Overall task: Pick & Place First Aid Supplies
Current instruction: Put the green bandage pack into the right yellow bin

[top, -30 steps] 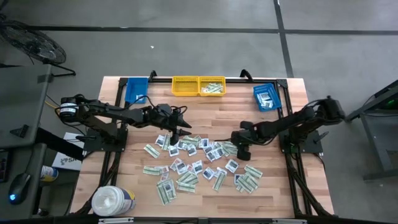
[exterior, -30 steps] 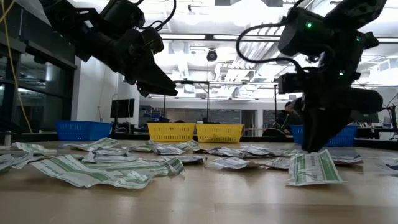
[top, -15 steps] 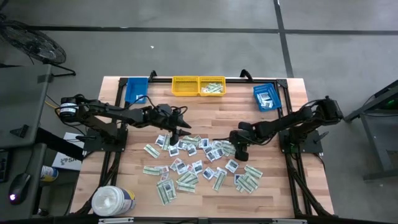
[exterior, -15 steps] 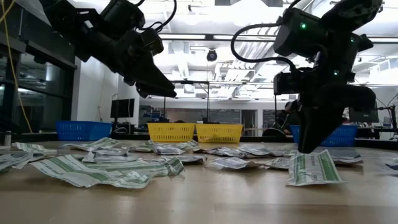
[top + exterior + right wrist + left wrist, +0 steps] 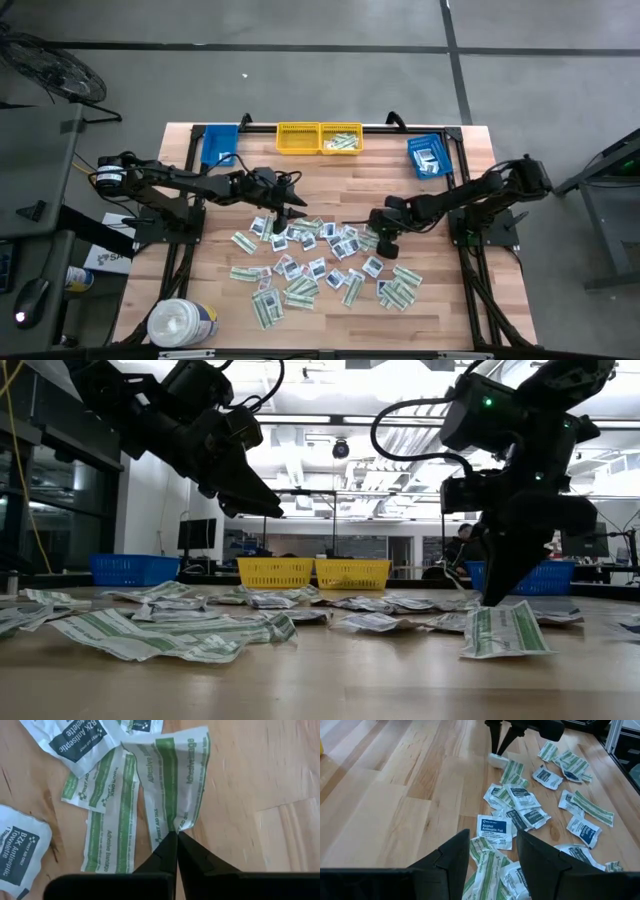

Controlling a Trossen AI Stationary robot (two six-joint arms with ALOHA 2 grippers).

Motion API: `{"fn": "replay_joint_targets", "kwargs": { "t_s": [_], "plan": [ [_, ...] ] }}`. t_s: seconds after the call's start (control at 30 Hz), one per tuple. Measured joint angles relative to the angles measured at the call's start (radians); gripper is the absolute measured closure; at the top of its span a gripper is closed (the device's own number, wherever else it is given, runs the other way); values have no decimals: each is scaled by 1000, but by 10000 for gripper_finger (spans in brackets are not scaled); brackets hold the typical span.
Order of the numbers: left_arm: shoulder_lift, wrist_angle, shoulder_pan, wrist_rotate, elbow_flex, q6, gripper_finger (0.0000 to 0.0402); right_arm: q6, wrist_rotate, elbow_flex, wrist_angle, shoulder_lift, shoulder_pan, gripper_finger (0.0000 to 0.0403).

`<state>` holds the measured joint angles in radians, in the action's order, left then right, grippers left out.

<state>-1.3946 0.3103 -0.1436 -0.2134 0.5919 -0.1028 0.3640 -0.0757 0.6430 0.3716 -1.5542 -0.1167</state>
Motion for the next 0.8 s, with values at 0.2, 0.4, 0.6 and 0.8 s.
{"fn": "replay_joint_targets", "kwargs": {
  "t_s": [0.2,0.4,0.6,0.8],
  "plan": [
    [0,0,0,0,0,0,239,-21,-18,40,55,60,39,402],
    [0,0,0,0,0,0,239,-154,-91,149,79,82,136,402],
    [0,1,0,0,0,0,239,-333,-134,257,58,84,271,403],
    [0,2,0,1,0,0,239,-539,-97,323,-81,79,419,403]
  ]
}}
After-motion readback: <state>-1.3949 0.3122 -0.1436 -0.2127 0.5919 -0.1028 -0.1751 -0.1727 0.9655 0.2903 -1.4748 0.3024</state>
